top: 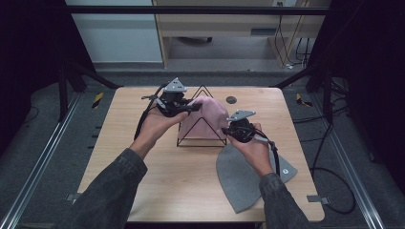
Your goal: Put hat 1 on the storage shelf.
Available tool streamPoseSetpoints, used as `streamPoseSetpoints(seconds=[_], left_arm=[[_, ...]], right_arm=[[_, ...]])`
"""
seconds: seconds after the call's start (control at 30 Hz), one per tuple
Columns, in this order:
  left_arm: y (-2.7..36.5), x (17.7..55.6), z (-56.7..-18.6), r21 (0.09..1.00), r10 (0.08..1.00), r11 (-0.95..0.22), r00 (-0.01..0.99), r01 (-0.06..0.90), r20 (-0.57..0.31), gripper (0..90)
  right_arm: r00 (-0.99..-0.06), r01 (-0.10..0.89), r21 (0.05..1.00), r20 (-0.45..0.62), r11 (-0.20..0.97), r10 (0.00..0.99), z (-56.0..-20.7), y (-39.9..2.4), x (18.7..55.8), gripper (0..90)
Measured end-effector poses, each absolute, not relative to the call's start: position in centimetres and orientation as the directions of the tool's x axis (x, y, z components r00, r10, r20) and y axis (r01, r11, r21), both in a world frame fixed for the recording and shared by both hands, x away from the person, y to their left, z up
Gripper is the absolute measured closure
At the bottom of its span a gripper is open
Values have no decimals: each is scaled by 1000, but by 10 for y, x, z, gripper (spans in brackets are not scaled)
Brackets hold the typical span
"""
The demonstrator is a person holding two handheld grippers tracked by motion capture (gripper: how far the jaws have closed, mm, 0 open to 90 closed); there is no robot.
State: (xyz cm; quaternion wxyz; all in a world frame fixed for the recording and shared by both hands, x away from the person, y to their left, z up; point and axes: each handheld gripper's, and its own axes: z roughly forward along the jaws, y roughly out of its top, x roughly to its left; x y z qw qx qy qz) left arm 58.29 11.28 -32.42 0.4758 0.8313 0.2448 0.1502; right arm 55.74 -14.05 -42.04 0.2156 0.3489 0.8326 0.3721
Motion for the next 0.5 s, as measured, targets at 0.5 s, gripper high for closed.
streamPoseSetpoints(seconds=[0.5], left_arm=[[114,582,-340,848,560,-428,828,313,-23,736]], right_arm=[[-604,443,778,-108,445,790,-423,-186,530,592]])
